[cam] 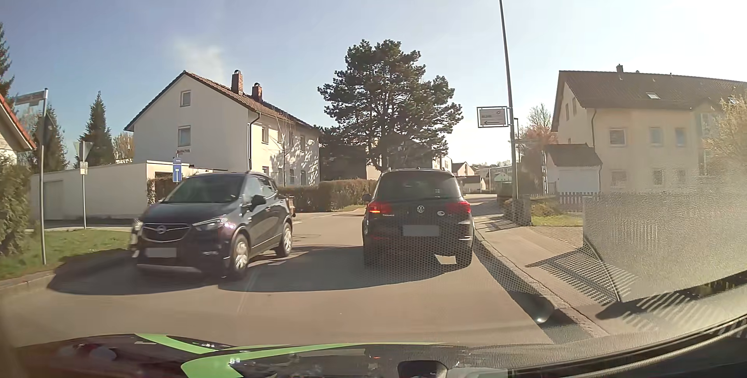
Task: Follow the waypoints while adhering to traffic rules and regulations
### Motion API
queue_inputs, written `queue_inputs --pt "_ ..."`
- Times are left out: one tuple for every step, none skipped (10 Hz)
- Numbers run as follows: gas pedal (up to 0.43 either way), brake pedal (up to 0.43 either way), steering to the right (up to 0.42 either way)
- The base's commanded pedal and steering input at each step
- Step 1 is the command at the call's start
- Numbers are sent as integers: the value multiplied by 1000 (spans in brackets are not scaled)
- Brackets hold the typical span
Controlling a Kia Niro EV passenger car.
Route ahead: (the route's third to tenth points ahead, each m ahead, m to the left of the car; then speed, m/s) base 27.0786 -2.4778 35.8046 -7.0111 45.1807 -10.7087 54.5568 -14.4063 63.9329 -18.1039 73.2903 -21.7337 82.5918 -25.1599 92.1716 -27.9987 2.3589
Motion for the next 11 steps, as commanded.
queue_inputs --pt "0 183 22" --pt "0 171 22" --pt "0 43 22" --pt "0 0 21" --pt "0 0 20" --pt "39 0 15" --pt "299 0 12" --pt "331 0 11" --pt "331 0 11" --pt "331 0 11" --pt "331 0 10"
